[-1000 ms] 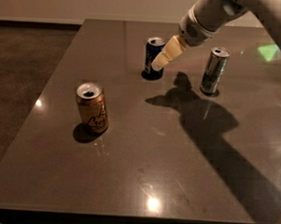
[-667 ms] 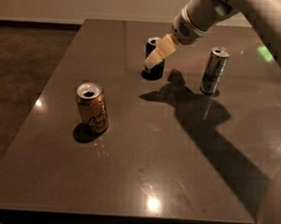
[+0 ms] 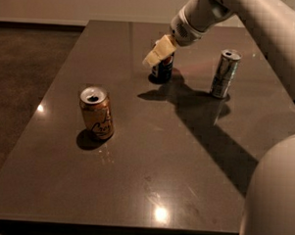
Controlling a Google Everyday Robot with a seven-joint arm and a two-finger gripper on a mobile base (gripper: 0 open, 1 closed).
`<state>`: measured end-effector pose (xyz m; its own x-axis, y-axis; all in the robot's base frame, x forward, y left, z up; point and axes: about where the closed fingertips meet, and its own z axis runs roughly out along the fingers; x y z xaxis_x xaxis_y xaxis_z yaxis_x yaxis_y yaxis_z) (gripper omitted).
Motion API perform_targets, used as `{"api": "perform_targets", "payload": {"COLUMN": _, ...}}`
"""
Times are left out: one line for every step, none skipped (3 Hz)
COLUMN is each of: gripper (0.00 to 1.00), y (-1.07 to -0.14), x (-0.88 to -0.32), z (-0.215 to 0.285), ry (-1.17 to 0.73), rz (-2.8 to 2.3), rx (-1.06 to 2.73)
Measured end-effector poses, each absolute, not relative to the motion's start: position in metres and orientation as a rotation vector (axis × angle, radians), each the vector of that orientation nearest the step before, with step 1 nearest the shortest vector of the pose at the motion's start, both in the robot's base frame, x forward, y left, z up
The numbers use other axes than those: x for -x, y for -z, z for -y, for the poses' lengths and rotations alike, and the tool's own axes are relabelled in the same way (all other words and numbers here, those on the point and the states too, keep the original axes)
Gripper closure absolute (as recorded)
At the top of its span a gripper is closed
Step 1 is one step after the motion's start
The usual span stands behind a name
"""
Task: Move pepsi can near redbull can
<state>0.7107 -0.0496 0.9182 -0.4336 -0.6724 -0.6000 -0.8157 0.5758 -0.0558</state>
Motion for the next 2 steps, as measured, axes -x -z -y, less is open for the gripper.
{"api": "perform_targets", "payload": {"gripper": 0.00, "y": -0.9154, "x": -0.7170, "z": 0.0419, "ry": -0.322, "rz": -2.229, "rx": 1.202}}
{"api": "perform_targets", "payload": {"gripper": 0.16, "y": -0.9123, "x": -0.7199, "z": 0.0400, "ry": -0.306, "rz": -2.238, "rx": 1.218}}
